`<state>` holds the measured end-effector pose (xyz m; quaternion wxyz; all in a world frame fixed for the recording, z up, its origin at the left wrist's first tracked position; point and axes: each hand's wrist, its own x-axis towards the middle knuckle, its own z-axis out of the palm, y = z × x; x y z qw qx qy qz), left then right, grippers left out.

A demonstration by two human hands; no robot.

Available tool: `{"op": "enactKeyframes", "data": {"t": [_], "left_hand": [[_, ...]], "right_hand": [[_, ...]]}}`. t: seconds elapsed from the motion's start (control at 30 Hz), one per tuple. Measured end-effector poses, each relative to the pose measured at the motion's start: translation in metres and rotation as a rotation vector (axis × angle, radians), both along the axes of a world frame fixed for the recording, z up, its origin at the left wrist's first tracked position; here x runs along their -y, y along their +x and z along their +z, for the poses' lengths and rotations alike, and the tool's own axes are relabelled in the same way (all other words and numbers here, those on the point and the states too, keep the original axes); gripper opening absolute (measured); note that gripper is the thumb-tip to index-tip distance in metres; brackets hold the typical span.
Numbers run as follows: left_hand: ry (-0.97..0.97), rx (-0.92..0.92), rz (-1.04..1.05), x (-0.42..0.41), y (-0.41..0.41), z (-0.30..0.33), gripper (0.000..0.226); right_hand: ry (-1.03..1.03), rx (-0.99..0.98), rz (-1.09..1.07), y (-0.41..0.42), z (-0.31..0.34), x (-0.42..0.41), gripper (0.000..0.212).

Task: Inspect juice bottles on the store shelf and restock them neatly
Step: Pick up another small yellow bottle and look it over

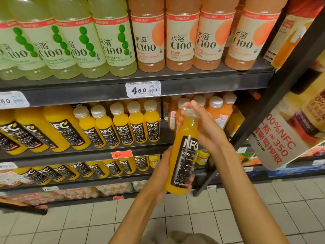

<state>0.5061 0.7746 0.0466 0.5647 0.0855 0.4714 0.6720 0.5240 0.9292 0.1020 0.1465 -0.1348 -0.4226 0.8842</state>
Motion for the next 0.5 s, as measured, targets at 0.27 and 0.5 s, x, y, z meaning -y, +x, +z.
{"op": "enactKeyframes", "data": {"t": [0.27, 0.5], "left_hand": [[0.058, 0.112, -0.058, -0.004, 0.021, -0.006, 0.059], [-0.023, -0.168, 0.042, 0.003, 0.023, 0.002, 0.056]], "right_hand": [[-0.016, -0.012, 0.050, 0.006, -0.008, -0.006, 0.014], [0.242, 0.107, 0.009, 0.010, -0.002, -0.020, 0.023]]}}
